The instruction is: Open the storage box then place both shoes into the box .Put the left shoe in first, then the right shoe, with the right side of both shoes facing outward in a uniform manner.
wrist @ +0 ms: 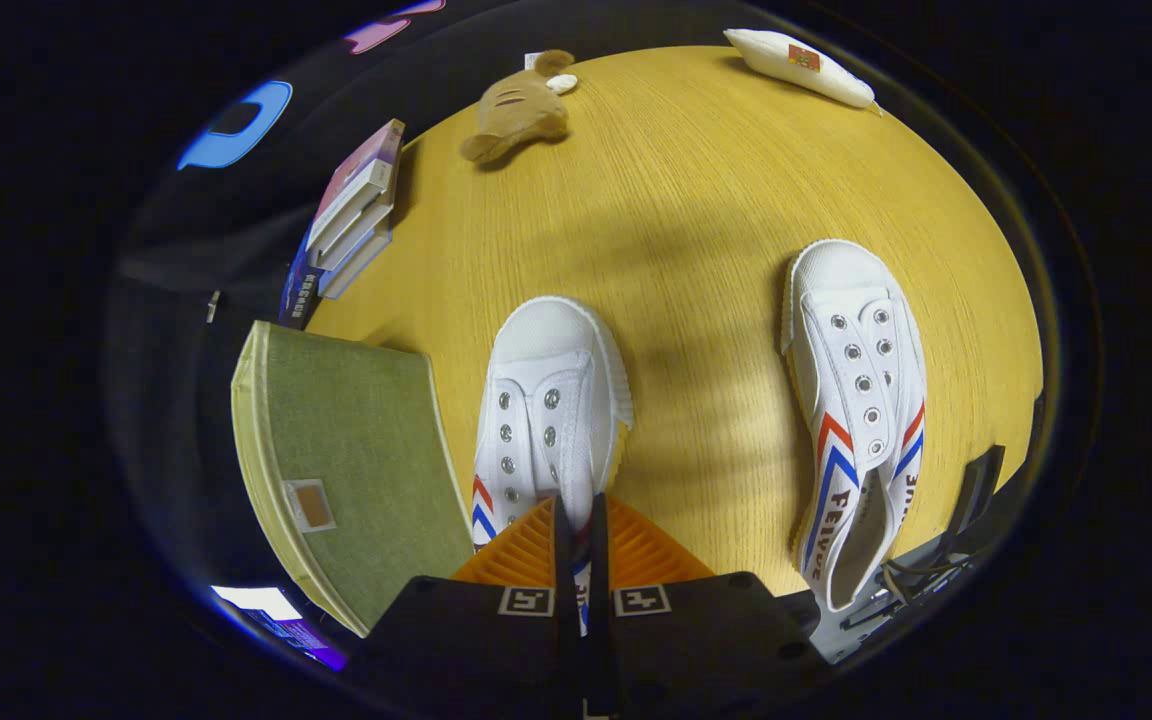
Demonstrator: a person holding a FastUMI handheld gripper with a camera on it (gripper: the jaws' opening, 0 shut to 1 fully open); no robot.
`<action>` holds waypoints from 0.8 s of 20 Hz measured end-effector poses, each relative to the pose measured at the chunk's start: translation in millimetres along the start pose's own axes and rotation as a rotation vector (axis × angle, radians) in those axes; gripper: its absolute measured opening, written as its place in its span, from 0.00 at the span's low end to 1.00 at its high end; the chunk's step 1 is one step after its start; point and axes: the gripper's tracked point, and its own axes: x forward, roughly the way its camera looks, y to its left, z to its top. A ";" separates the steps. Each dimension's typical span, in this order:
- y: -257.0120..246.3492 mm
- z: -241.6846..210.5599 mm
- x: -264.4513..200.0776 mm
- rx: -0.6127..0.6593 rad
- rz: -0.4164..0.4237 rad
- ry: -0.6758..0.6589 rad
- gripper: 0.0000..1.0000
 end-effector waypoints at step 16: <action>205.0 32.5 -123.7 -0.153 0.224 -0.097 0.07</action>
